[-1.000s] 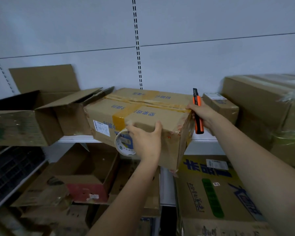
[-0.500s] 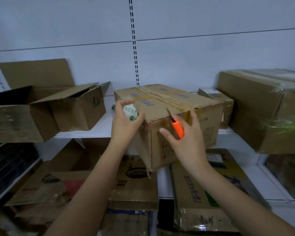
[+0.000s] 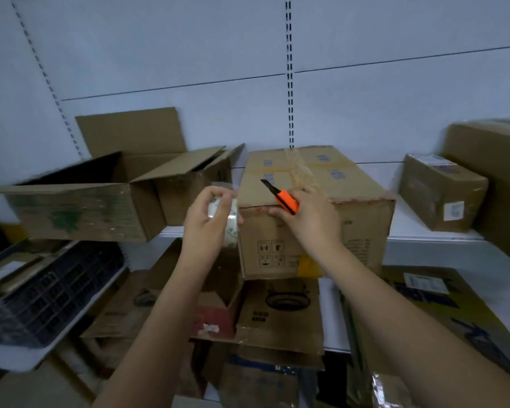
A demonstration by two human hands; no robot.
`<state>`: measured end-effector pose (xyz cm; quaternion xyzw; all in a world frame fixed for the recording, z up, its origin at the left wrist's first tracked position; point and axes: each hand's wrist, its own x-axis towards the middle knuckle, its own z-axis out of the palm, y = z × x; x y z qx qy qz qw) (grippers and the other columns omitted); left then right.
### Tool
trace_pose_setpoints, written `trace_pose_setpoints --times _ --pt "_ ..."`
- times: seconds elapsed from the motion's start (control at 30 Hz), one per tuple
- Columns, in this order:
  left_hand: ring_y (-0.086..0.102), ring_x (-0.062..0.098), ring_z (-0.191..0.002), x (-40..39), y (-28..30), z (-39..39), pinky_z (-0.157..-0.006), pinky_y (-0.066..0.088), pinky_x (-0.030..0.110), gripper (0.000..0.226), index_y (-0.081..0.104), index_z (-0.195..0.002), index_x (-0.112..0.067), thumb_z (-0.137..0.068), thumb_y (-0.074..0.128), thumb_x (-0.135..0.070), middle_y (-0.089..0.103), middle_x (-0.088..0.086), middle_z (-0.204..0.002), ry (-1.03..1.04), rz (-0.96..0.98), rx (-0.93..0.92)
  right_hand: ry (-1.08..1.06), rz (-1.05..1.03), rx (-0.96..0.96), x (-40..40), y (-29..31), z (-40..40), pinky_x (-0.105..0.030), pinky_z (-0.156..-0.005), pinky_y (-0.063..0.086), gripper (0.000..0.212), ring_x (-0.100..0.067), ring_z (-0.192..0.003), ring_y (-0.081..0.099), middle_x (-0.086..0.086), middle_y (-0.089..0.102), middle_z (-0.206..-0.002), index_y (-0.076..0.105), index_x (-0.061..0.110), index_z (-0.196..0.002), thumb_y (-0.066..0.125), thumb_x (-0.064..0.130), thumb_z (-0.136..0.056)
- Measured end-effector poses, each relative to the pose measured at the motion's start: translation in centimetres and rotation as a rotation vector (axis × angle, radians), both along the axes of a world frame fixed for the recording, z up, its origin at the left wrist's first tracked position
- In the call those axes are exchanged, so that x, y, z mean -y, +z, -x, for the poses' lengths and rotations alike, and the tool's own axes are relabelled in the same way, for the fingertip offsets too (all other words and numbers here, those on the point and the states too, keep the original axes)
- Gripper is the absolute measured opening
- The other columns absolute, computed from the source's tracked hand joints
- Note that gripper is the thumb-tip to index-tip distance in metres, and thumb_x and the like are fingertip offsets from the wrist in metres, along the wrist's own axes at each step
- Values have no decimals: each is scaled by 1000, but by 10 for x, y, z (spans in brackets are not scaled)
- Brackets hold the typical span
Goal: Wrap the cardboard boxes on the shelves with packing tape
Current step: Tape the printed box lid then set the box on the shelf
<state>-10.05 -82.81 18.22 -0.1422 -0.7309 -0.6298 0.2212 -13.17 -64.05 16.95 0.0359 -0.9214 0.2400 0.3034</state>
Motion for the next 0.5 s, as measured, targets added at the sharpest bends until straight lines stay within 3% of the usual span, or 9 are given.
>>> trace_pose_setpoints --times 0.17,0.23,0.33,0.4,0.5 --pt "67 16 -89 40 30 -9 -82 52 36 16 70 -95 -20 -101 55 -24 71 -4 -94 -134 284 -44 113 294 191 26 16 18 -31 -60 54 28 -12 -60 67 3 69 -72 67 24 -95 67 51 -87" --pt "68 16 -88 47 41 -11 -79 53 30 15 70 -95 -19 -100 56 -22 71 -6 -95 -179 336 -47 225 500 233 28 29 9 -27 -57 53 28 -8 -47 62 0 72 -75 69 23 -100 67 49 -89" --pt "69 28 -86 50 49 -8 -73 54 41 13 73 -95 -17 -97 62 -22 73 -2 -94 -241 366 -44 509 768 267 31 53 -20 -28 -62 50 46 -9 -44 49 4 75 -93 71 22 -108 58 60 -87" --pt "70 17 -88 48 52 -3 -74 53 35 12 75 -94 -19 -96 64 -24 74 -8 -94 -266 407 -53 625 774 325 35 66 -41 -25 -56 47 50 -9 -45 46 5 74 -81 72 22 -109 58 62 -82" --pt "70 10 -92 40 56 6 -84 55 37 13 75 -97 -27 -95 64 -34 75 -10 -96 -288 483 -17 482 711 316 37 74 -58 -19 -44 44 27 -6 -46 52 6 61 -58 71 21 -94 77 43 -79"
